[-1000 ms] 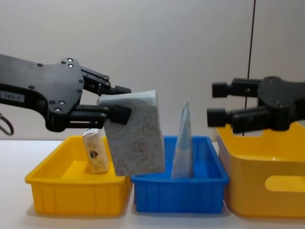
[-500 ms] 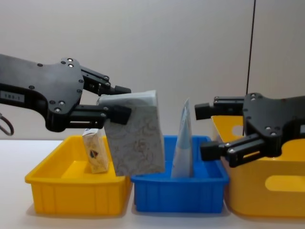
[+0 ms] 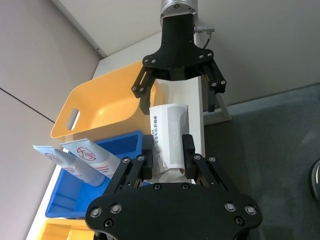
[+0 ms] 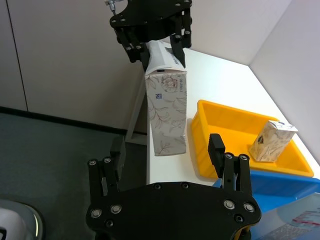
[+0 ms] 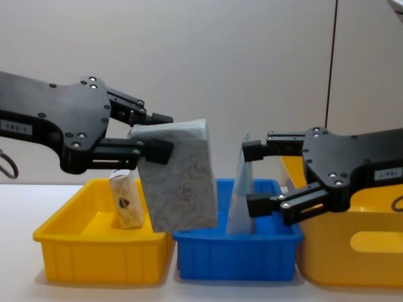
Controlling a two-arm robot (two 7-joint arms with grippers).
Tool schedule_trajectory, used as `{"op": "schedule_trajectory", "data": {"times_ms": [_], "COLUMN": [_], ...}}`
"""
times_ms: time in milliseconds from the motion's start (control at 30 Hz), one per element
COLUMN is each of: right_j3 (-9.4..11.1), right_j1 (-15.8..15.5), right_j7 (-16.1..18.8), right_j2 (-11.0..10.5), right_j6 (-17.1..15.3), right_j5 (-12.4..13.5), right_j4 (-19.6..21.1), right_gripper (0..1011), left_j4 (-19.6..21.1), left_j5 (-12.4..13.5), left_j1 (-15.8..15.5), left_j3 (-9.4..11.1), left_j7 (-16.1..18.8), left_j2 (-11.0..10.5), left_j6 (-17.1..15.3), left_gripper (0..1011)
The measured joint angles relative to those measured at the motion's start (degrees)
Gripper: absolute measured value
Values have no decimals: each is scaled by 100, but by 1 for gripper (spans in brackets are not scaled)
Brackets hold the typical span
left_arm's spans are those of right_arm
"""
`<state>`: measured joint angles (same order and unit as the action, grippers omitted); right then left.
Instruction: Bimanual collaborative sorting of washing and personal care products
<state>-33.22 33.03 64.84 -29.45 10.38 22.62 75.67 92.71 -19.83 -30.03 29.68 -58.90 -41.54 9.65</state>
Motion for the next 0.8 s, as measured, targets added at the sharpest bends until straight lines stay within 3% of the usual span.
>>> {"op": "schedule_trajectory", "data": {"times_ms": [800], "right_j3": [-221], "right_j1": [31], "right_j7": [-328], "right_j2": [205], "right_j6": [18], "right_j5": [-97], "right_j4": [1], "right_gripper": [1002], "left_j4": [0], "left_j5": [0], "left_j1": [0], "left_j3": [0], "left_j7": [0], "left_j2": [0], "left_j6": [0], "left_gripper": [313]}}
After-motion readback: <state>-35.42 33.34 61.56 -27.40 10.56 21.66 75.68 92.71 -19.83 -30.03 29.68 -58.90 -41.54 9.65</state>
